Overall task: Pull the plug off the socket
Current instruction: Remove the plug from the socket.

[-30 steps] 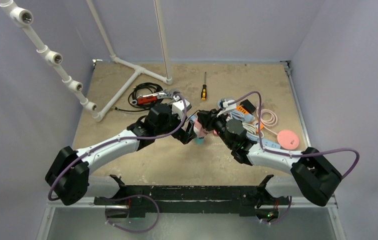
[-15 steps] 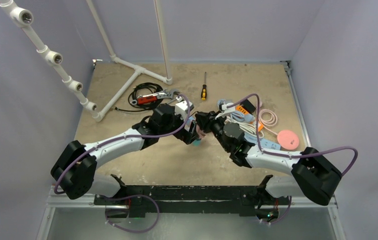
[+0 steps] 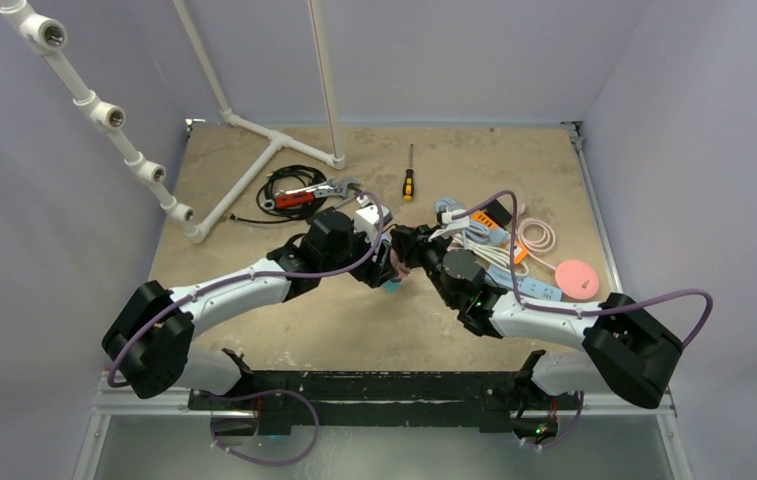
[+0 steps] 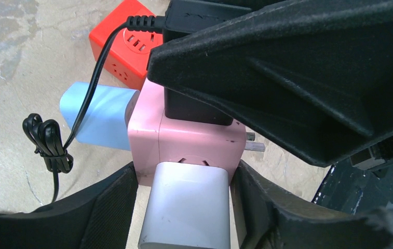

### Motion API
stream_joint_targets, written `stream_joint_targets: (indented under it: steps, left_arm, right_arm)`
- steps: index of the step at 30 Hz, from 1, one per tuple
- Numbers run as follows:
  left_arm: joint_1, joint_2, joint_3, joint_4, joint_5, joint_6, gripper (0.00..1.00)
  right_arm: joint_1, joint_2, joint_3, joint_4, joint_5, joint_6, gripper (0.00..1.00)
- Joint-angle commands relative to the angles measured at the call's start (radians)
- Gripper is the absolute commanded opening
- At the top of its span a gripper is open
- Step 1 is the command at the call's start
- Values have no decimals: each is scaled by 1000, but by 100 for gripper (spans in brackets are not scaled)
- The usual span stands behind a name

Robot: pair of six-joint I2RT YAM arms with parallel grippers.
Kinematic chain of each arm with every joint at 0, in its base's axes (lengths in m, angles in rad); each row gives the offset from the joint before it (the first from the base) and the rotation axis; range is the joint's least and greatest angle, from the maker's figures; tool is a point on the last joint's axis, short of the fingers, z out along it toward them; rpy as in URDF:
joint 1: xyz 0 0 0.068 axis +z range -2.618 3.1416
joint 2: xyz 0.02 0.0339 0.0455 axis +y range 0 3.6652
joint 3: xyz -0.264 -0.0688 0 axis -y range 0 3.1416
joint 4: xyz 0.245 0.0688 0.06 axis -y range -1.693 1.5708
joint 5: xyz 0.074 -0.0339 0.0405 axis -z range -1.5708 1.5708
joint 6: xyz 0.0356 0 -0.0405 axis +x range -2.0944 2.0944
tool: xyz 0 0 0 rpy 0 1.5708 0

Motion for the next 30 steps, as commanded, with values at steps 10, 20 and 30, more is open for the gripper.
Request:
stream_joint_targets:
  steps: [10, 20, 30]
  left_arm:
    - [-25, 25, 6, 40, -37, 12, 40]
    - [-68, 52, 24, -16, -129, 57, 38]
    - [-64, 27, 25, -25, -185, 40, 33]
  right_arm:
    - [26, -22, 32, 119, 40, 72, 0]
    - [24, -62, 25, 68, 20, 141, 0]
    - [33, -1, 37, 72, 74, 105, 0]
